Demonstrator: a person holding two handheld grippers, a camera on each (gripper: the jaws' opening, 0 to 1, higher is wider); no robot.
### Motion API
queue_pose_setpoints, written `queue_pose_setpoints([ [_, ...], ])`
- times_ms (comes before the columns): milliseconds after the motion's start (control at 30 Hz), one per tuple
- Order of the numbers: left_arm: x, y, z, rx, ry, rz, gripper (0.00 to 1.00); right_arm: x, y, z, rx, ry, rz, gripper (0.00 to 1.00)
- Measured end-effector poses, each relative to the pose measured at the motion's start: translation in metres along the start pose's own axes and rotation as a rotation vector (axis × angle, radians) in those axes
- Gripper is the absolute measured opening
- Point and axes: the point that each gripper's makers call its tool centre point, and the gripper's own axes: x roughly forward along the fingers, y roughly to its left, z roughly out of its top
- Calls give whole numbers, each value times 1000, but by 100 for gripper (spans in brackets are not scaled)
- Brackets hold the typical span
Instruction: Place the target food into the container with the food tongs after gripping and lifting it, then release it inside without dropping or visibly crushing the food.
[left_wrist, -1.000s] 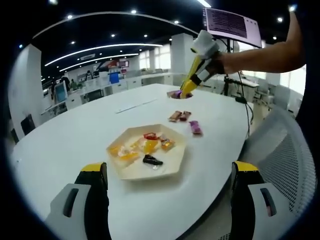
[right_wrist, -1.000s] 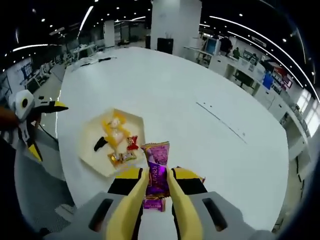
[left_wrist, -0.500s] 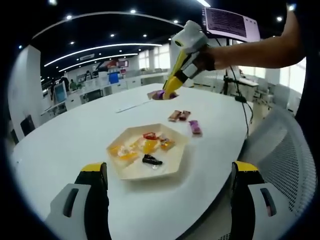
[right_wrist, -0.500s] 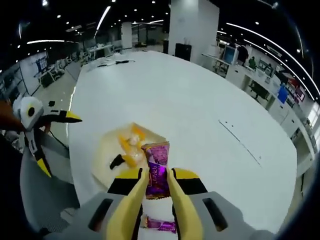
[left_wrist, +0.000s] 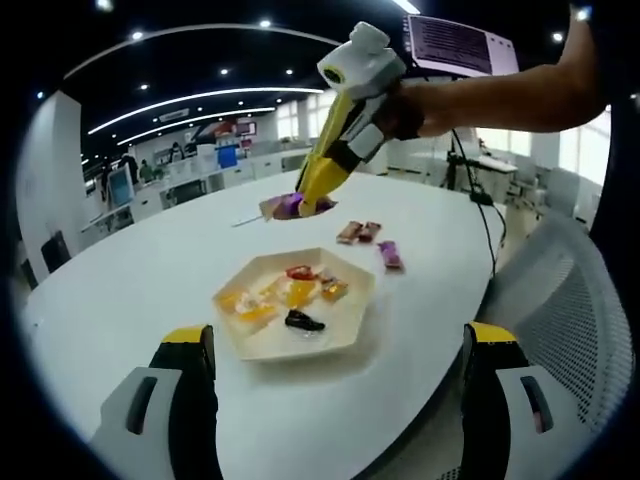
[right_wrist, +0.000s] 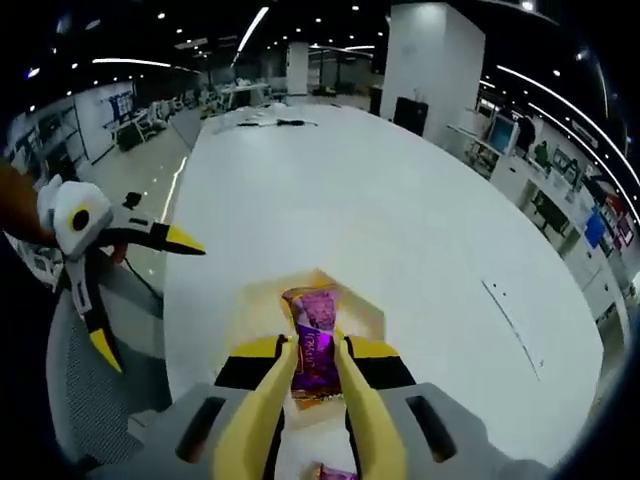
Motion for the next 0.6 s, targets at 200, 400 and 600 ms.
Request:
queue_pose_setpoints([
  [200,0,0,0,1,-1,3,99,8,10,3,-24,6,22,22],
  [400,0,1,0,1,0,5,99,7,11,4,-30,4,26,22],
  [600,1,0,0,4,2,2,99,7,12,5,-29,1,30,23],
])
